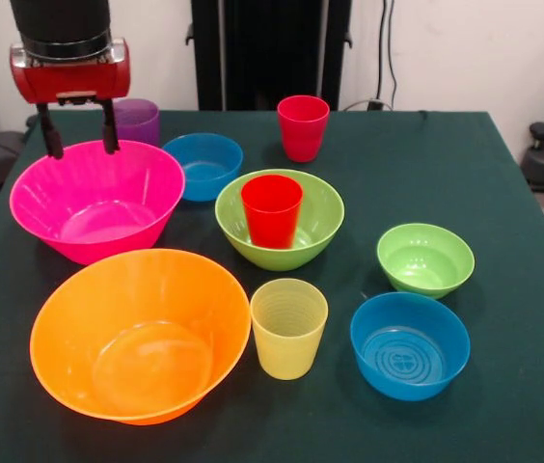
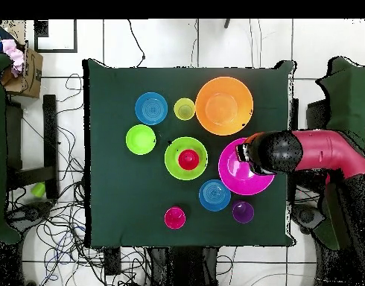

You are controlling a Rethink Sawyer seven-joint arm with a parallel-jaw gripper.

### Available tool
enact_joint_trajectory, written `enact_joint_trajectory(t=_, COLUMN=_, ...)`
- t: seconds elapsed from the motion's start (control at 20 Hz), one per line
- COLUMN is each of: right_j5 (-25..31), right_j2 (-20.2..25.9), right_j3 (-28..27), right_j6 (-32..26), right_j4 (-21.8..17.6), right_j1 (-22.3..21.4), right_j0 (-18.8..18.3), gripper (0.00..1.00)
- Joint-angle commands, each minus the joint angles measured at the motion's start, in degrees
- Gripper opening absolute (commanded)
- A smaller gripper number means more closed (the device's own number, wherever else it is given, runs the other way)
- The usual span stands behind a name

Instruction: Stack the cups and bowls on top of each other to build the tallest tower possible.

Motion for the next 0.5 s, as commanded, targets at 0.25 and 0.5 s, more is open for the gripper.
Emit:
enact_joint_trajectory(t=0.25, right_j5=-1.8, right_j2=0.0, right_j3=-9.8, right_j6=-24.3, right_j4=-10.1, right_j1=10.6, right_j0=0.1, gripper=1.00)
enact_joint_trajectory(t=0.5, right_j5=-2.8, right_j2=0.5, right_j3=-12.5, right_j6=-27.8, right_j4=-11.7, right_j1=14.8, right_j0=-0.9, gripper=1.00)
